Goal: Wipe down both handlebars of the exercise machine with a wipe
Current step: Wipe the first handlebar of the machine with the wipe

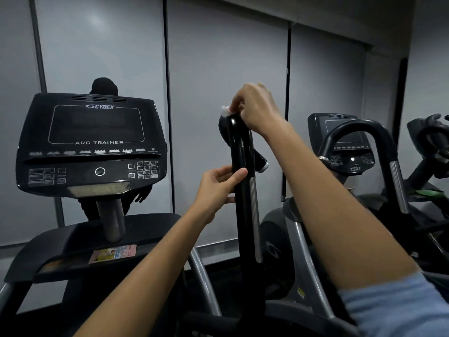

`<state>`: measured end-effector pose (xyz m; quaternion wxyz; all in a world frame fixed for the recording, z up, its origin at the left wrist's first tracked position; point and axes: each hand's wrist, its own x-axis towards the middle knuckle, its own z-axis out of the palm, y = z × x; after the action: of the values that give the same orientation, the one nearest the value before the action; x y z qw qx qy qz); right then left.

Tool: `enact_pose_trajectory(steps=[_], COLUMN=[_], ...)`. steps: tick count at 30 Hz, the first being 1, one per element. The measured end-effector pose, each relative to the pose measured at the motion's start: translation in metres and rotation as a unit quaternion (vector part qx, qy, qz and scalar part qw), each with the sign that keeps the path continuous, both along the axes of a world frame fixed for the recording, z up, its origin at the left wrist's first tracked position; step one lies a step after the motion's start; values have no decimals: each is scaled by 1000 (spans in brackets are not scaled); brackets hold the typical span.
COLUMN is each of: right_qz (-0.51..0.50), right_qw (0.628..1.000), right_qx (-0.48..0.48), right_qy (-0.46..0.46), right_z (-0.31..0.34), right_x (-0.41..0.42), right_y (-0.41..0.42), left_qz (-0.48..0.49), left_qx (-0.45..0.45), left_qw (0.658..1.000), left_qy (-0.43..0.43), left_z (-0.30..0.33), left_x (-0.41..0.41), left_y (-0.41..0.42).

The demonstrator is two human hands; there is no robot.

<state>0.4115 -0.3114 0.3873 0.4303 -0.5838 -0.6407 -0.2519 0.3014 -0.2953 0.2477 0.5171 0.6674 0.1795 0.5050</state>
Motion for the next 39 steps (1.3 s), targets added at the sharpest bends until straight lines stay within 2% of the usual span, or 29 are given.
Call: enact_pose_trajectory(steps=[4,11,17,22,28,34,39], right_qz=[7,11,39,60,95,88,99], right_qw=[1000,999,999,998,991,995,992], right_qx=[19,-35,12,-14,-33,2,-21], right_qy=[-14,-11,-10,12,83,45,79], right_z=[-8,15,-5,9,10,-6,9], right_x=[6,-1,9,11,19,24,17], right_y=[-3,12,-7,13,13,-4,21], left_qz=[-5,28,32,28,18,17,15], left_qx=[2,19,23,26,19,19,26], left_qw=[1000,999,999,999,999,999,999], left_qy=[15,-10,-18,-21,-22,-32,-28], left_z=[1,-3,-4,-7,-7,-9,-9], left_x=[-2,0,2,3,2,4,3], left_y=[4,1,2,3,4,10,6])
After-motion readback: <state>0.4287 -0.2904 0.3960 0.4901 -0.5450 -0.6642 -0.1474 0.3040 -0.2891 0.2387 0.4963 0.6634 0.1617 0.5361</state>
